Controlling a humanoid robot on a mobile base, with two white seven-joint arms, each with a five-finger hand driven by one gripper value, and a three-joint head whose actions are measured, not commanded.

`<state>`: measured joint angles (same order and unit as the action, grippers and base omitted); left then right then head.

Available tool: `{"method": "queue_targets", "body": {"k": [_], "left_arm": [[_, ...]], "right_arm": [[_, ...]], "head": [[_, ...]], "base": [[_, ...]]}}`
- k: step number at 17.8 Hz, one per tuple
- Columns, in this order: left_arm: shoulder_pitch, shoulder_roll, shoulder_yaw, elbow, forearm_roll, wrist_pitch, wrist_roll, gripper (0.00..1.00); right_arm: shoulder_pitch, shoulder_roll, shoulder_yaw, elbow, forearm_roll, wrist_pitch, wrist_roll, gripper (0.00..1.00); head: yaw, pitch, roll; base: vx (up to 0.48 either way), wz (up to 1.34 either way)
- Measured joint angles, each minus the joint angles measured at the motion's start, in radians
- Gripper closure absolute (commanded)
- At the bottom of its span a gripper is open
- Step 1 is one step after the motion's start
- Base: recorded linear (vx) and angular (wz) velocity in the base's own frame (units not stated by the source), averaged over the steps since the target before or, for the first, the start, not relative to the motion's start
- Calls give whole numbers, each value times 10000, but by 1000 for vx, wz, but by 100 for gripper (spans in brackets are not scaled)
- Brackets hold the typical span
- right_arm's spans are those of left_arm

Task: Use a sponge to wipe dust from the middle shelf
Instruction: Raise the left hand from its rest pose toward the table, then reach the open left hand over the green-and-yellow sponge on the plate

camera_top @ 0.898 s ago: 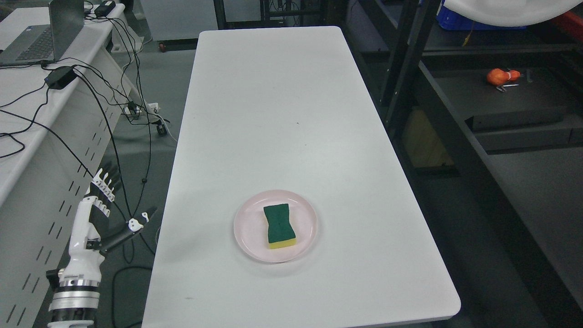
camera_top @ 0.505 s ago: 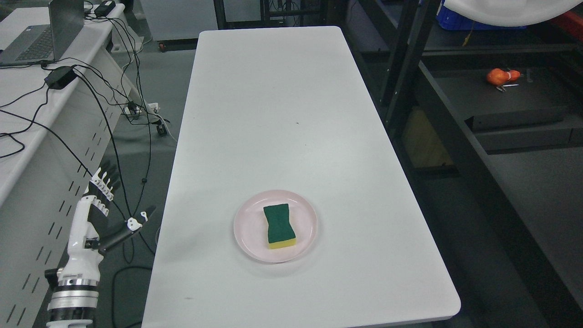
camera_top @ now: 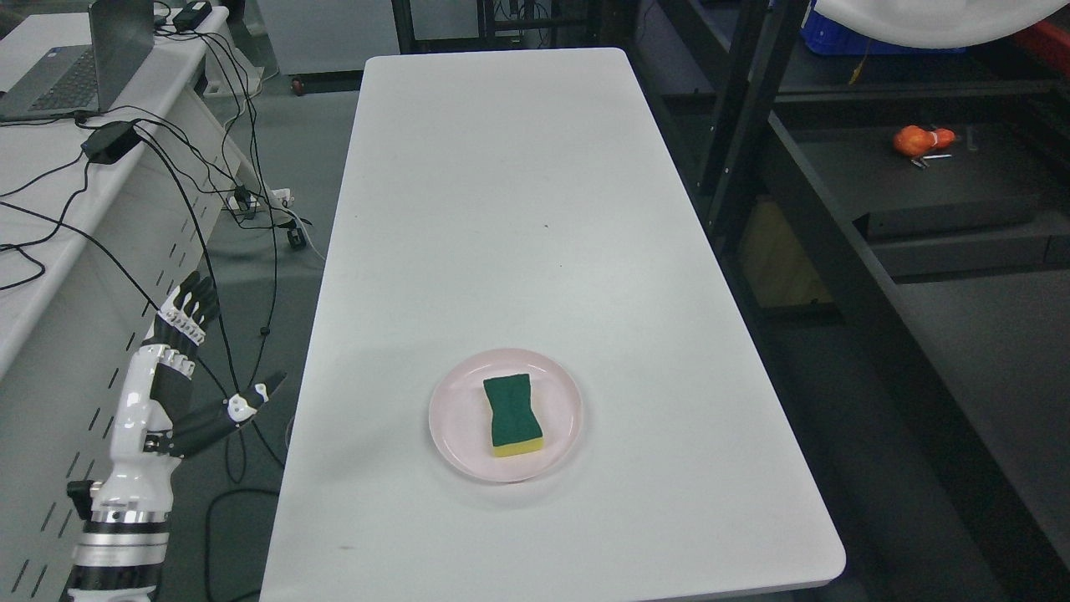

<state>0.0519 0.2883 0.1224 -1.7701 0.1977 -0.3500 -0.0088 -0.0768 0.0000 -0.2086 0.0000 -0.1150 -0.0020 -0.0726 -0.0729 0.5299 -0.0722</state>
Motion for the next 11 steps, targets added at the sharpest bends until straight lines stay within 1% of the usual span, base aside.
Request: {"method": "queue_targets", "body": {"k": [2,5,8,11], "left_arm": [[-4,113,10,18,-10,-184,-161,2],[-220,312,63,112,-568,-421,-1138,3],[-653,430,161,247,-2013,-1194,-1914,4],[-1230,487,205,366,-4091,-2286,-2278,4]], "right_arm": [[-3,0,0,0,0,0,-1,0],[-2,0,0,0,0,0,-2,0],[0,0,0,0,0,0,-4,0],[-2,0,0,0,0,0,-5,0]], "head": [[0,0,0],[0,0,0],[0,0,0],[0,0,0]], "base": [[0,0],[0,0],[0,0],[0,0]]}}
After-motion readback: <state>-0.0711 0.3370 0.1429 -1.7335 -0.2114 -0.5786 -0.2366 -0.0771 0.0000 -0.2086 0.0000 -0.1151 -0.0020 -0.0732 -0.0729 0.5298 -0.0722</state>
